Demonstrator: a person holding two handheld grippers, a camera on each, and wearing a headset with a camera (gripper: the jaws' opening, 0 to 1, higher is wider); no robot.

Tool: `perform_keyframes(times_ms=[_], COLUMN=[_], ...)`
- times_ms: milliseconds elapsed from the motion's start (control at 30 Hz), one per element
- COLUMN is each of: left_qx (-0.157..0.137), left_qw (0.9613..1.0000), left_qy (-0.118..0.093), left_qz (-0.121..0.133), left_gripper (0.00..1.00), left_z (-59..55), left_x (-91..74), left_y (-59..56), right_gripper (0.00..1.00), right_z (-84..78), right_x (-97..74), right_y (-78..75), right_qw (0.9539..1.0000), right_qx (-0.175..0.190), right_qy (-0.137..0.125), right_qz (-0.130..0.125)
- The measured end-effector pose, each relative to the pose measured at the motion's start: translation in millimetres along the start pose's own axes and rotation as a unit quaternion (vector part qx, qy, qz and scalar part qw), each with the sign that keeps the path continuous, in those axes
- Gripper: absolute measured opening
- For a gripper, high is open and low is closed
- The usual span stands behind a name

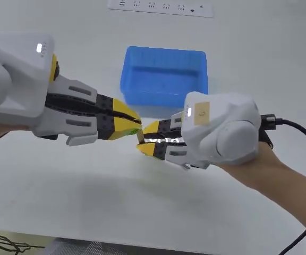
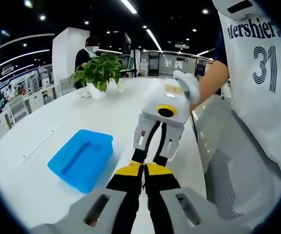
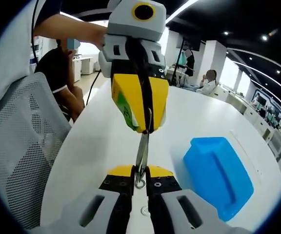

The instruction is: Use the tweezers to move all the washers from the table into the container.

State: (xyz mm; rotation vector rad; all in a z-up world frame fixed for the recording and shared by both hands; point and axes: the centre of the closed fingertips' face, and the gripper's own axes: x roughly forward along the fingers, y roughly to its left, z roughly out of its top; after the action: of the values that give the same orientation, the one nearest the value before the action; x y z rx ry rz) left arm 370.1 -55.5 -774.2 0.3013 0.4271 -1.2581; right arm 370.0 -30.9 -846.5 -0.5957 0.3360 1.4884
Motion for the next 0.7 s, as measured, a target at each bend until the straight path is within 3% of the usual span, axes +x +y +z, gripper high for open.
perform_keyframes(times_ms=[700], left_qx=[0.001], left_qw=[0.9998], left_qy=[-0.018], left_qz=[0.003], left_gripper=[0.06], left_z=[7.5], left_x=[2.7], left_y=[-0.9], right_gripper=[0.10], right_z=[2.4], right_x=[-2.7], right_y=[-2.3], right_qw=[0.9997], right_qx=[0.021], right_qy=[-0.013], right_qz=[-0.008])
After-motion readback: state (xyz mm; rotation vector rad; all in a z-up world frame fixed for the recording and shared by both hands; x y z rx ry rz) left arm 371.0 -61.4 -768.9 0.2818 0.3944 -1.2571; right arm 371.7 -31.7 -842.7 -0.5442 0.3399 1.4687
